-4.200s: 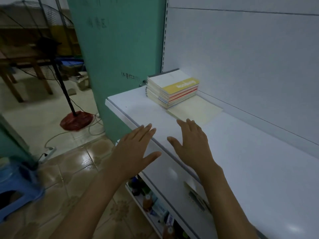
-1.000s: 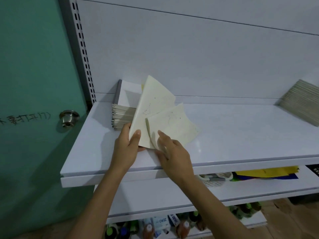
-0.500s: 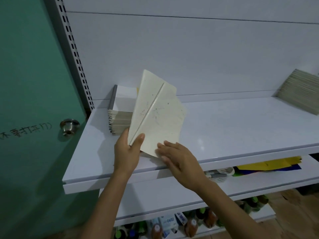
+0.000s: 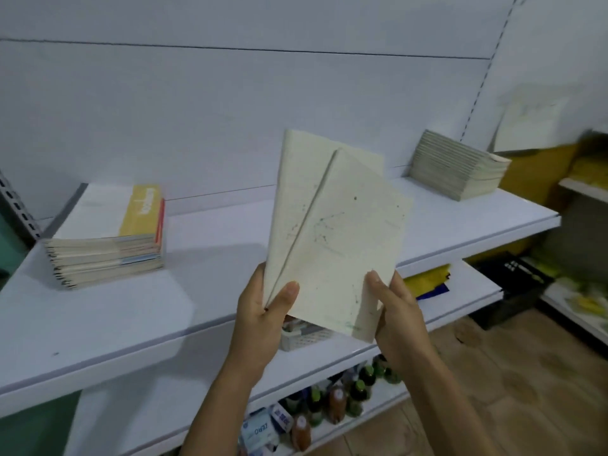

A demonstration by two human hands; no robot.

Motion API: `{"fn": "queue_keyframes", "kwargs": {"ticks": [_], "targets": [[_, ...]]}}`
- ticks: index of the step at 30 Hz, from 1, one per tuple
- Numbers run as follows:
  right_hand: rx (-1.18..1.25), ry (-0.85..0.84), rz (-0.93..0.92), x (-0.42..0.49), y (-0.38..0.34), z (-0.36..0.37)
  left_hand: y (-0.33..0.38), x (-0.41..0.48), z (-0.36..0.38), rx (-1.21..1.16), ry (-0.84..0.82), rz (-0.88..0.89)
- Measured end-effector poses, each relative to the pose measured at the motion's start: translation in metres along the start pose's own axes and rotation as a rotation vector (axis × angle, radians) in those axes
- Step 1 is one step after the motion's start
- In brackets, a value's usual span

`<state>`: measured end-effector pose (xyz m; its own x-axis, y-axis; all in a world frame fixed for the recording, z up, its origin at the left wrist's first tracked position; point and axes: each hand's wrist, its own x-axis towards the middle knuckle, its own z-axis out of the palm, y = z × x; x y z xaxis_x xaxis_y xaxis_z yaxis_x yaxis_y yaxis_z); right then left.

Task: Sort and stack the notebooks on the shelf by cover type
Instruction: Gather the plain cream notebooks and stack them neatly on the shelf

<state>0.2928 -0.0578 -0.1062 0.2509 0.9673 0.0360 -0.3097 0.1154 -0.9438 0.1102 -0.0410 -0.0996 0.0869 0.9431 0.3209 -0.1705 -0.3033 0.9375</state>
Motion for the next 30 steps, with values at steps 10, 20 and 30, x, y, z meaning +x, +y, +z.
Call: {"fn": "queue_keyframes", "kwargs": {"ticks": [10,20,30], "targets": [[-0.075,0.202,-0.161,-0.02,-0.045,-0.163,-0.034,-0.008,0.152,0.035,-0.321,-0.095],[-0.168,0.326,-0.188,-0.009,-0.069,-0.266,-0.063,0.002,0.268,0.072,-0.261,0.003],[-0.202,0.39,-0.22,0.087,-0.094,-0.316,-0.085,0.096,0.347,0.095,-0.278,0.074]]}}
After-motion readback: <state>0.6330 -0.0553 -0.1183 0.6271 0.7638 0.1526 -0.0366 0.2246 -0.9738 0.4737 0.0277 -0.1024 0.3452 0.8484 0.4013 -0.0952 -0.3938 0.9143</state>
